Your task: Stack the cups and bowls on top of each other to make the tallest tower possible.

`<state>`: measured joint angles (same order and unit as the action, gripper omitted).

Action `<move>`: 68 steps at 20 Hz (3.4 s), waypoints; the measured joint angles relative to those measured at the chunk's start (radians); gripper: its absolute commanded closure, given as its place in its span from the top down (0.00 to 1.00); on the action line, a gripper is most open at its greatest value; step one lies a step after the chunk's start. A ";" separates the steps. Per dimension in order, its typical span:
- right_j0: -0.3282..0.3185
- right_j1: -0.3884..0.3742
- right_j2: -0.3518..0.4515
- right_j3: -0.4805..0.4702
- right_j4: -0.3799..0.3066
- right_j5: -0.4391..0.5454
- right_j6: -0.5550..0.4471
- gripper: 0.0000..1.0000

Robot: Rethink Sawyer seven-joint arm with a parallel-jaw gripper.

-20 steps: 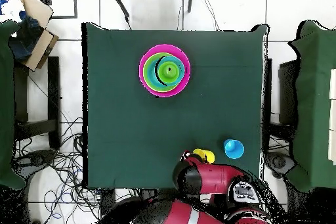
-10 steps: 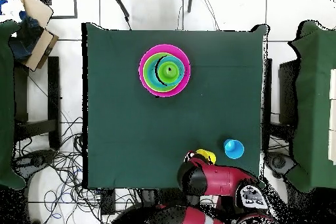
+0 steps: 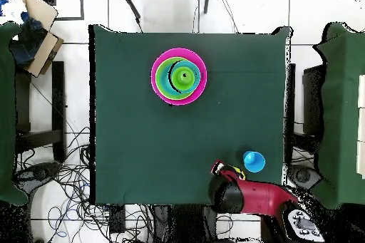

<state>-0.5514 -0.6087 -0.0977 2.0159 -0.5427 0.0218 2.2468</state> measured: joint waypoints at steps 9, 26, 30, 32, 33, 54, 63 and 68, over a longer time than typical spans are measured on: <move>-0.110 -0.001 0.095 0.001 -0.056 0.001 0.000 1.00; -0.107 -0.001 0.182 0.009 -0.059 0.002 0.000 0.00; -0.090 -0.015 0.183 0.013 -0.058 0.027 0.000 0.00; -0.063 -0.035 0.181 0.015 -0.055 0.062 0.000 0.00; -0.054 -0.042 0.181 0.015 -0.054 0.074 0.000 0.00; -0.142 -0.131 0.231 0.032 -0.053 0.136 0.000 1.00; -0.439 -0.251 0.416 0.041 -0.045 0.252 0.000 1.00; -0.438 -0.300 0.447 0.025 -0.041 0.333 0.000 1.00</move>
<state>-0.9892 -0.9083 0.3488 2.0411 -0.5842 0.3551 2.2466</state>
